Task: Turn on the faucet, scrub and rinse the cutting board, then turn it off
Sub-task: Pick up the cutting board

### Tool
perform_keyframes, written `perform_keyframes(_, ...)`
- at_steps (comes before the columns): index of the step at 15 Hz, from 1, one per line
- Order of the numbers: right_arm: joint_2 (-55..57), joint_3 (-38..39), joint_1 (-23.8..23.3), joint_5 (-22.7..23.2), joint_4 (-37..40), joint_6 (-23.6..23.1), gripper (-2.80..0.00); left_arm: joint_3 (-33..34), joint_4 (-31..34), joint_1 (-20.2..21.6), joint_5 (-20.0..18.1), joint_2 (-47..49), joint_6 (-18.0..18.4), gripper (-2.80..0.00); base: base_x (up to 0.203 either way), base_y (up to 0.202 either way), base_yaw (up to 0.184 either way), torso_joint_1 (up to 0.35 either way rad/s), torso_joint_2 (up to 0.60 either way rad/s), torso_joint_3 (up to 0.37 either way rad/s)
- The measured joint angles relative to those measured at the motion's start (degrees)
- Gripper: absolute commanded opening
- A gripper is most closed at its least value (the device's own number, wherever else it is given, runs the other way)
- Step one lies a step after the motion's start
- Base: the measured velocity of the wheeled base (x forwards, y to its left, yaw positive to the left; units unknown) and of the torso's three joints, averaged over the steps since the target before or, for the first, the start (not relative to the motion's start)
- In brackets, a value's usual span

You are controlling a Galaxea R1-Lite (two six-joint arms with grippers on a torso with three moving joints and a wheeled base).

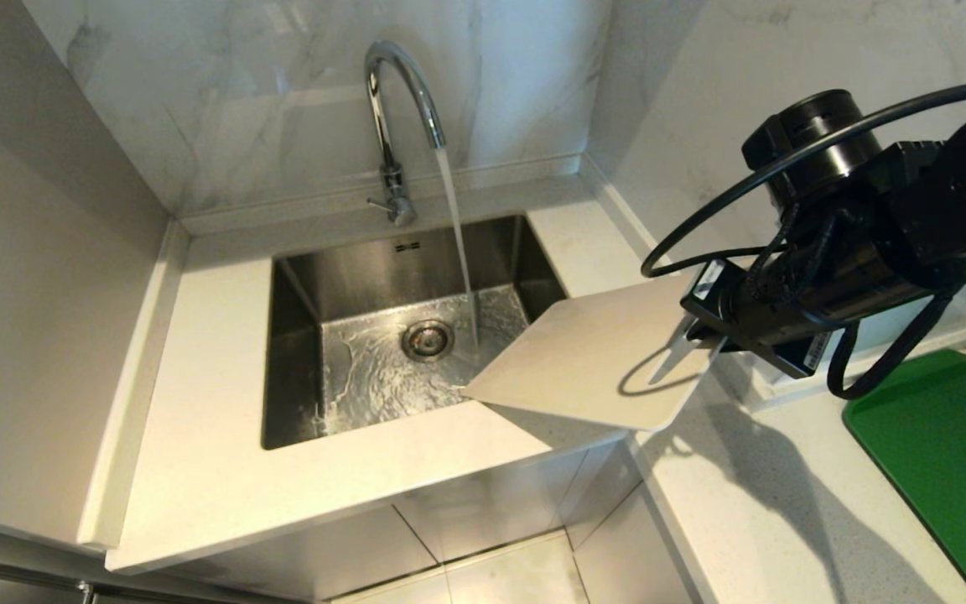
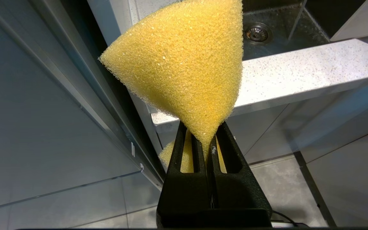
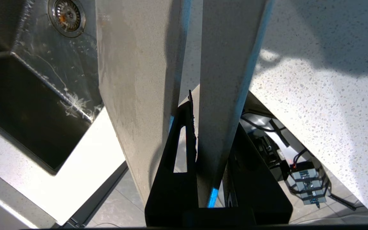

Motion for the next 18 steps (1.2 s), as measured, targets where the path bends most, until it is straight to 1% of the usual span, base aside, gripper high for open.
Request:
perform_keyframes(7, -1.2, -0.17, 0.04, 0.39, -0.1, 0.17, -2.8, 0.0, 0.0, 0.0, 0.02, 0.0, 0.07, -2.8, 0.0, 0.0, 0.0, 0.0, 0.0, 0.0)
perform_keyframes(10, -1.22, -1.65, 0.06, 2.95, -0.16, -0.18, -2.8, 0.0, 0.0, -0.02, 0.02, 0.0, 0.06, -2.8, 0.0, 0.0, 0.0, 0.0, 0.0, 0.0)
perform_keyframes(12, -1.12, -4.42, 0.02, 4.77, -0.19, -1.91, -2.8, -0.02, 0.0, -0.02, 0.0, 0.0, 0.05, -2.8, 0.0, 0.0, 0.0, 0.0, 0.0, 0.0)
perform_keyframes(16, 0.07, -9.39, 0.0, 5.03, -0.21, -10.08, -2.8, 0.0, 0.0, 0.0, 0.02, 0.0, 0.05, -2.8, 0.0, 0.0, 0.0, 0.0, 0.0, 0.0)
perform_keyframes(18, 0.76, -10.79, 0.0, 4.99, -0.22, -10.84, -2.8, 0.0, 0.0, 0.0, 0.0, 0.0, 0.09, -2.8, 0.0, 0.0, 0.0, 0.0, 0.0, 0.0)
